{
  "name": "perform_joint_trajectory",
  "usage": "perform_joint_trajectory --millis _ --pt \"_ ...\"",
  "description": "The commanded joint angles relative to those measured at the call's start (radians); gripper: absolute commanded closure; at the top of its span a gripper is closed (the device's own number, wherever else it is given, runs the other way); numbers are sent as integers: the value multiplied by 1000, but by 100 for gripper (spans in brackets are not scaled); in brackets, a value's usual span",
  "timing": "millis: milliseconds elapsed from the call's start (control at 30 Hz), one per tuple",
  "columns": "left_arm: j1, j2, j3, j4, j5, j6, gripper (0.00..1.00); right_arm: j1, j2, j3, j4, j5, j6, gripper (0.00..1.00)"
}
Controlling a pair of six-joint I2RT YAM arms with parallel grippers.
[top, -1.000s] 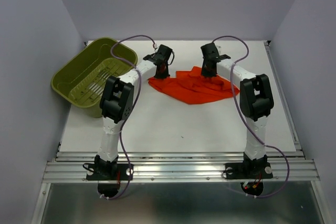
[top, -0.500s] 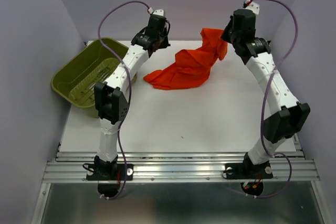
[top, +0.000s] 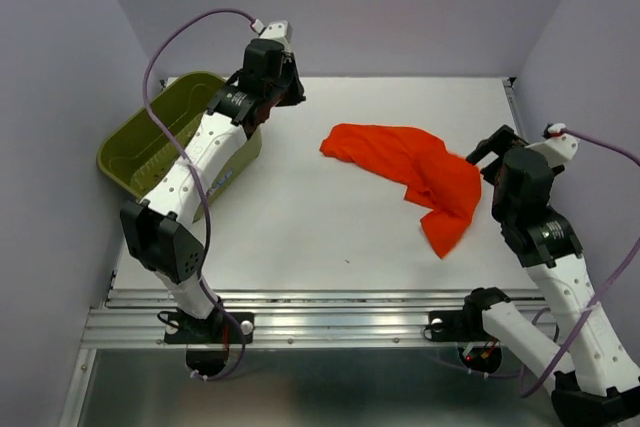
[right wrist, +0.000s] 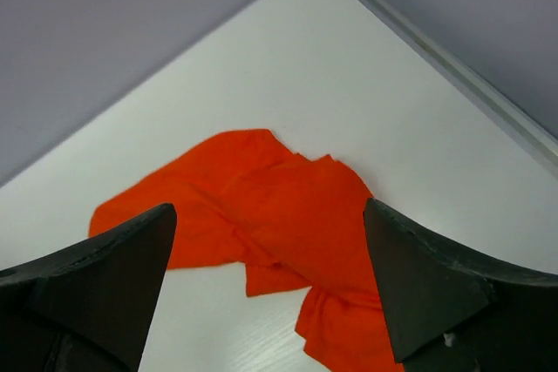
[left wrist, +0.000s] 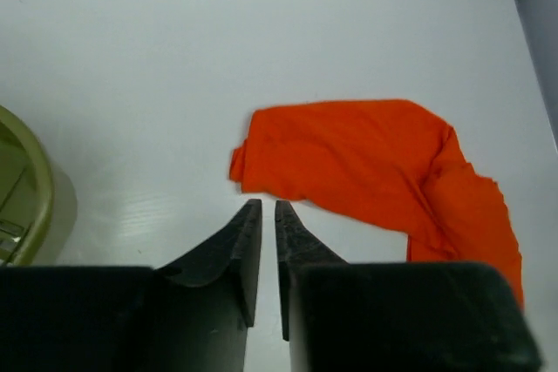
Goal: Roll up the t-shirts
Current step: Flatten out the T-shirt at the center of the board.
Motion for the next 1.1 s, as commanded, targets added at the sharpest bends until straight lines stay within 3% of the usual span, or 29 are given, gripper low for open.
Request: perform_joint_trajectory --millis 0,133,167,267,400,633,700,800,900,1067 --pt "-53 78 -38 20 93 3 72 -2 47 -45 -77 95 133 7" --pt "-126 180 18 -23 85 26 53 -2 294 46 -85 -54 75 9" --pt "-142 180 25 -31 84 28 52 -2 341 62 -93 -87 59 10" --pt "-174 240 13 -28 100 20 33 -2 480 99 -151 -165 87 16" --pt "-200 307 -13 -11 142 2 22 -2 524 42 -150 -260 122 19" --pt "-262 398 -18 29 183 -30 20 -11 550 -67 -130 -376 167 27" --pt "-257 430 -1 26 121 -38 20 -11 558 -79 -105 -397 168 30" --pt "-225 479 39 12 64 -38 18 -11 570 -79 -88 -402 156 30" --pt "-183 520 74 6 25 -41 8 -11 596 -73 -90 -362 150 29" --pt "-147 593 148 7 10 -32 6 -56 605 -85 -96 -328 138 28"
